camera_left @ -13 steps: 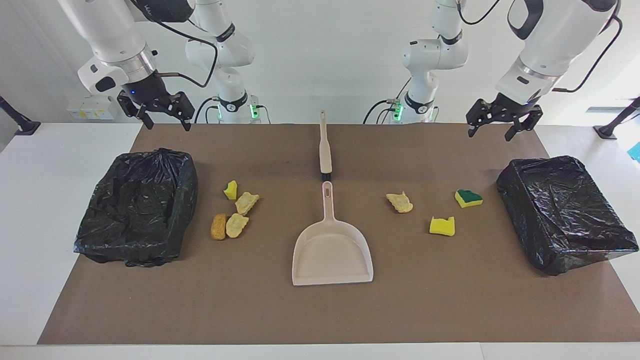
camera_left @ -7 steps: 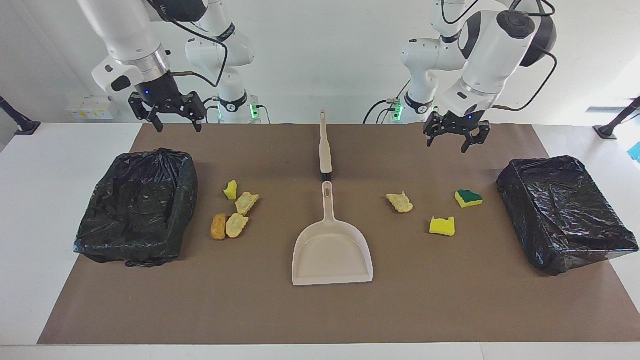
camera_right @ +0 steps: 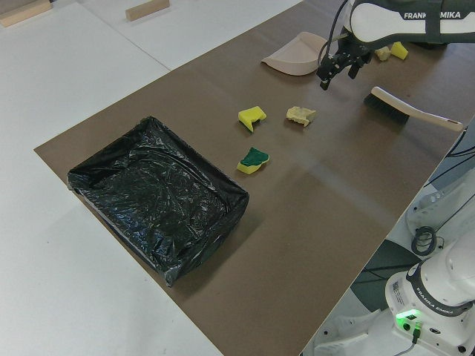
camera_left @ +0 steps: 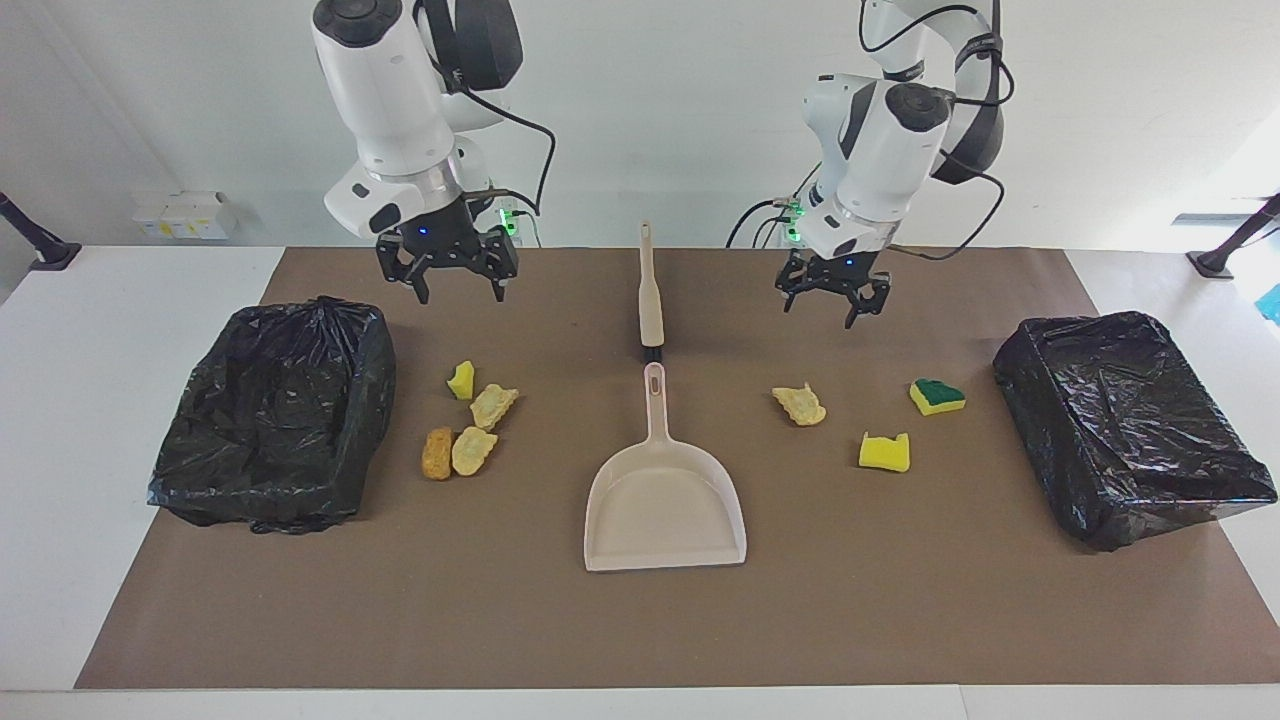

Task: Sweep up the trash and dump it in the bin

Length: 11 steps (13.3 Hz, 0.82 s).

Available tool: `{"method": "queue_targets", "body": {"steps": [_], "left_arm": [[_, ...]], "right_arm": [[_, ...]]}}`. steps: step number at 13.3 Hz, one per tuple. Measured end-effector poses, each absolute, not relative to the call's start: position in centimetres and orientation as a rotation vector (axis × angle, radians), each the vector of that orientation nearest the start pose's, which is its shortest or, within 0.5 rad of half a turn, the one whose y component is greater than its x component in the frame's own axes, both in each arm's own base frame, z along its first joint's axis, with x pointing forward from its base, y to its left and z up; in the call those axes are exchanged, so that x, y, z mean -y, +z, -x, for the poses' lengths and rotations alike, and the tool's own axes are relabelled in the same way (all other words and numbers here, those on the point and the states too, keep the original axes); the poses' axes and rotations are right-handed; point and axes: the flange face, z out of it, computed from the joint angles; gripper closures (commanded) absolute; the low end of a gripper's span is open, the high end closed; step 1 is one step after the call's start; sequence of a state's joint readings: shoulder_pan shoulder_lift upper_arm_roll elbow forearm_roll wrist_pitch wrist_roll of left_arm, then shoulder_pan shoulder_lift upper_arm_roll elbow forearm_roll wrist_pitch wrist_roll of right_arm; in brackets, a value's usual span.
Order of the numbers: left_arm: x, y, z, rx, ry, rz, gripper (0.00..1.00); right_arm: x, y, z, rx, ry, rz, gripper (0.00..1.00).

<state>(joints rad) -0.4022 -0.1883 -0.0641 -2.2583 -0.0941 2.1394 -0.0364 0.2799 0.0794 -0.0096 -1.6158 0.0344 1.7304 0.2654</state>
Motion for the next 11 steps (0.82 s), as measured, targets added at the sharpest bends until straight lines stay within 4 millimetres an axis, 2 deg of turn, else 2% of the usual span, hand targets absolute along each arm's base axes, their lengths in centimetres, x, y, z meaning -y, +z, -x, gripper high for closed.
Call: {"method": "queue_targets", "body": {"steps": [2, 6, 8, 11], "left_arm": [[26.0, 43.0, -41.4, -0.661, -0.076, 3.158, 0.00], [32.1, 38.9, -35.1, -0.579, -0.133, 3.202, 0.00], [35.1, 38.5, -31.9, -0.527, -0.117, 3.221, 0.00], [38.8, 37.6, -27.7, -0.574, -0.090, 3.217, 0.00]], "right_arm": [[-20.1, 54.1, -57.8, -0.063, -0.051, 3.087, 0.00], [-28.2, 45.9, -58.6, -0.153, -0.015, 3.083, 0.00], [-31.9, 42.4, -58.0, -0.165, 0.023, 3.086, 0.00], [-37.0, 38.3, -56.2, -0.157, 0.040, 3.094, 0.00]]}}
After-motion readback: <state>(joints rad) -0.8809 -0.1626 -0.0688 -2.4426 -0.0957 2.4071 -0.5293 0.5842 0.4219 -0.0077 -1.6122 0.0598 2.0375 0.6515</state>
